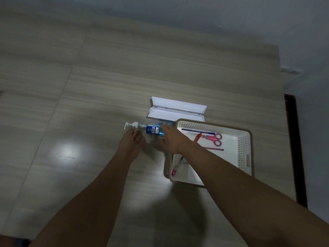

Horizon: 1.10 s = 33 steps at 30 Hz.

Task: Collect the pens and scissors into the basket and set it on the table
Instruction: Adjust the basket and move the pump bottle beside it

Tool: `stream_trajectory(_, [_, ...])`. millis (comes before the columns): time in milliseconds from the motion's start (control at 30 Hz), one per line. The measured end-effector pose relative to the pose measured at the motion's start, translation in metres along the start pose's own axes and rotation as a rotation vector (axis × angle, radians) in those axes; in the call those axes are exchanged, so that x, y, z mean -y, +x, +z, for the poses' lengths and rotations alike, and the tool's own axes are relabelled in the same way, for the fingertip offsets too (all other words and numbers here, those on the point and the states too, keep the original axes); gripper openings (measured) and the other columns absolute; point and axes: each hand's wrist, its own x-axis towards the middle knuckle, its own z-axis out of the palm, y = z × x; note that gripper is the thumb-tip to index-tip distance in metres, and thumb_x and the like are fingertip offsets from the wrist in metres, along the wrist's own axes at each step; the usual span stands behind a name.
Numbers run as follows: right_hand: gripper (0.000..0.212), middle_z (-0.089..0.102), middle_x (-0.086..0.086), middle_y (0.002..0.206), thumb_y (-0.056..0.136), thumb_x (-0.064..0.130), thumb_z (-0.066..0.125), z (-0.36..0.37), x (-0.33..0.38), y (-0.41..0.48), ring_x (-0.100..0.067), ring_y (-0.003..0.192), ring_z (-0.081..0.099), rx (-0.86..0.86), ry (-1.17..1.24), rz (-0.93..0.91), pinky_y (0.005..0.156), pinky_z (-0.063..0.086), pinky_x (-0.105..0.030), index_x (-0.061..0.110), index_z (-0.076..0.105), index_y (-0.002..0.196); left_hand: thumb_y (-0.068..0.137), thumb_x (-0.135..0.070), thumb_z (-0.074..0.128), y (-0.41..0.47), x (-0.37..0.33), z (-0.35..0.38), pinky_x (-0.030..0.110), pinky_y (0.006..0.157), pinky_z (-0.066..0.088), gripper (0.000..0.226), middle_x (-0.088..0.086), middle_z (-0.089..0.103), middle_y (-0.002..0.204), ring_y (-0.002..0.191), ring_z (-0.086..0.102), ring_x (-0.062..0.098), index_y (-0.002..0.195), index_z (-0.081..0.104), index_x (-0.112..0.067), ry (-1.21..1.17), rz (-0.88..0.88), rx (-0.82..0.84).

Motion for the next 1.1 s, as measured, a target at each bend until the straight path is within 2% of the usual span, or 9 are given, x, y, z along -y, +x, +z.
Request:
stream_trajectory(100, [0.082, 0.02, -0.018, 0.179, 0.103, 0.034, 0.063, 0.01, 0.005, 0.01, -0.034, 0.162, 0.031, 0.015, -0.049, 0.009, 0.129, 0.031, -0.043, 0.004, 0.025, 0.169, 0.117, -0.019, 0.031, 0.003, -0.003, 0.005, 0.024, 0.049, 0.044, 0.071, -0.005, 0.051, 0.053, 0.044, 0.05, 0.008, 0.055, 0.064, -0.021, -0.076, -0.034, 0.014])
stream_trajectory(167, [0.086, 0.012, -0.016, 0.182, 0.103, 0.034, 0.063, 0.015, 0.005, 0.01, -0.036, 0.162, 0.032, 0.008, -0.049, 0.002, 0.128, 0.034, -0.043, 0.006, 0.018, 0.171, 0.116, -0.025, 0.042, 0.004, -0.008, 0.008, 0.027, 0.07, 0.051, 0.039, -0.004, 0.062, 0.081, 0.07, 0.06, 0.008, 0.085, 0.065, -0.022, -0.02, -0.055, -0.078])
stream_trajectory(233, [0.086, 0.019, -0.017, 0.179, 0.101, 0.035, 0.064, 0.016, 0.005, 0.009, -0.038, 0.155, 0.042, -0.027, -0.036, -0.015, 0.122, 0.041, -0.043, 0.008, 0.021, 0.17, 0.112, -0.029, 0.053, 0.006, -0.011, 0.008, 0.031, 0.087, 0.053, 0.011, -0.006, 0.064, 0.107, 0.095, 0.063, 0.01, 0.11, 0.063, -0.024, 0.074, -0.015, -0.163])
stream_trajectory(367, [0.069, 0.054, -0.01, 0.154, 0.097, 0.038, 0.069, 0.012, 0.008, 0.003, -0.027, 0.135, 0.061, -0.106, 0.162, -0.022, 0.105, 0.053, -0.034, 0.018, 0.043, 0.158, 0.102, -0.025, 0.074, 0.001, -0.023, 0.019, 0.043, 0.094, 0.06, 0.038, 0.003, 0.077, 0.126, 0.112, 0.074, 0.018, 0.138, 0.067, -0.017, 0.158, 0.154, -0.127])
stream_trajectory(467, [0.053, 0.069, -0.002, 0.127, 0.097, 0.024, 0.065, 0.003, 0.008, 0.0, -0.023, 0.113, 0.071, -0.137, 0.275, -0.037, 0.088, 0.053, -0.032, 0.024, 0.054, 0.149, 0.098, -0.021, 0.081, -0.012, -0.029, 0.039, 0.039, 0.089, 0.063, 0.032, -0.002, 0.082, 0.113, 0.101, 0.077, 0.012, 0.129, 0.075, -0.017, 0.322, 0.311, -0.097])
stream_trajectory(567, [0.052, 0.067, -0.003, 0.128, 0.104, 0.02, 0.056, -0.009, 0.013, -0.009, -0.026, 0.116, 0.068, -0.083, 0.316, 0.027, 0.09, 0.051, -0.034, 0.018, 0.049, 0.155, 0.096, -0.018, 0.079, -0.021, -0.029, 0.054, 0.033, 0.079, 0.058, 0.019, 0.004, 0.078, 0.093, 0.085, 0.072, 0.011, 0.115, 0.082, -0.019, 0.644, 0.572, -0.062])
stream_trajectory(700, [0.065, 0.07, -0.01, 0.143, 0.094, 0.042, 0.046, -0.003, -0.011, 0.002, -0.037, 0.121, 0.072, -0.067, 0.396, 0.032, 0.101, 0.058, -0.052, 0.027, 0.047, 0.157, 0.095, -0.021, 0.079, -0.029, -0.025, 0.062, 0.031, 0.09, 0.053, 0.034, -0.004, 0.073, 0.108, 0.101, 0.07, 0.018, 0.128, 0.08, -0.014, 0.995, 0.796, -0.093])
stream_trajectory(900, [0.045, 0.062, -0.003, 0.148, 0.109, 0.013, 0.051, -0.029, -0.027, -0.047, -0.019, 0.138, 0.059, -0.213, 0.488, 0.067, 0.12, 0.045, -0.038, 0.009, 0.055, 0.154, 0.093, -0.019, 0.082, -0.04, -0.017, 0.061, 0.045, 0.096, 0.059, 0.036, 0.009, 0.077, 0.119, 0.107, 0.072, 0.026, 0.126, 0.075, -0.007, 1.148, 0.853, -0.109])
stream_trajectory(1100, [0.037, 0.069, -0.005, 0.136, 0.108, 0.011, 0.057, -0.054, -0.116, -0.096, -0.019, 0.109, 0.07, -0.492, 0.528, 0.233, 0.101, 0.052, -0.035, 0.009, 0.065, 0.144, 0.089, -0.02, 0.085, -0.057, -0.001, 0.047, 0.022, 0.088, 0.053, 0.055, 0.008, 0.067, 0.126, 0.109, 0.066, 0.02, 0.137, 0.065, -0.003, 1.082, 0.678, -0.24])
